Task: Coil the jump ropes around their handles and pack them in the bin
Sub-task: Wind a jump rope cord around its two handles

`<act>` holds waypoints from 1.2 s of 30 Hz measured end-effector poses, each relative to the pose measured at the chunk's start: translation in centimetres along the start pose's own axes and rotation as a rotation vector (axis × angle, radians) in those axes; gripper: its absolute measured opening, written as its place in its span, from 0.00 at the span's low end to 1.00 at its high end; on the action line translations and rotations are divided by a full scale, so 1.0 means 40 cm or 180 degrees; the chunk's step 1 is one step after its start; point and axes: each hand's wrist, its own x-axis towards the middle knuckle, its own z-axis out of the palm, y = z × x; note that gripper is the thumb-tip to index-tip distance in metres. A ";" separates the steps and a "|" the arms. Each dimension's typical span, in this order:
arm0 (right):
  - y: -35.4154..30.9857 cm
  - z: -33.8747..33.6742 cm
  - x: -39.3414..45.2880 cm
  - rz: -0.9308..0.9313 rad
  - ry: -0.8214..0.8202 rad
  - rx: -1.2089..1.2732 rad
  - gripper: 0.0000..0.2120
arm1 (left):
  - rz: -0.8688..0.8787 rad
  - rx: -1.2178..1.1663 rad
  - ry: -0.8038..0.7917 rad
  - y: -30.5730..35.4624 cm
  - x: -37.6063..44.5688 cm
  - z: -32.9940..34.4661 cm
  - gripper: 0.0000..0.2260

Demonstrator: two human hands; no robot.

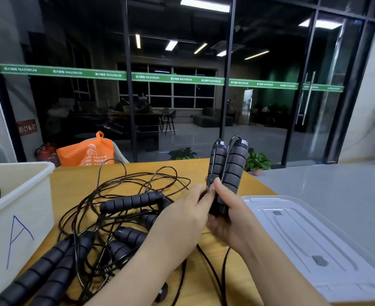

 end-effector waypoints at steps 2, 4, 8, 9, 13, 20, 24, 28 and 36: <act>0.004 -0.002 0.003 0.0025 0.0040 -0.0066 0.16 | 0.0064 -0.0102 0.0080 0.003 -0.009 0.005 0.27; 0.006 -0.006 0.009 0.0002 0.0009 -0.0124 0.14 | -0.0059 -0.0568 0.0122 0.015 -0.009 -0.012 0.30; 0.010 -0.015 0.017 0.0005 -0.0092 -0.0167 0.11 | -0.0472 -0.1176 0.0449 0.025 -0.004 -0.025 0.23; 0.013 -0.016 0.018 0.0031 -0.0067 -0.0203 0.13 | -0.0396 -0.1115 0.0452 0.024 -0.005 -0.024 0.21; 0.018 -0.017 0.019 0.0058 -0.0035 -0.0220 0.25 | -0.0271 -0.0888 0.0291 0.011 -0.008 -0.023 0.17; 0.011 -0.013 0.017 0.0056 -0.0167 0.0110 0.04 | 0.0021 -0.0767 0.0309 -0.006 -0.012 -0.014 0.11; 0.012 -0.012 0.019 -0.0039 -0.0222 -0.0049 0.10 | -0.0398 -0.1305 0.0466 0.018 -0.019 -0.019 0.26; 0.014 -0.007 0.022 -0.0049 -0.0015 0.0131 0.16 | -0.0610 -0.1555 0.0513 0.031 -0.009 -0.002 0.23; 0.022 -0.011 0.021 0.0018 0.0107 -0.0108 0.13 | -0.0346 -0.1328 0.0333 0.000 -0.011 -0.019 0.19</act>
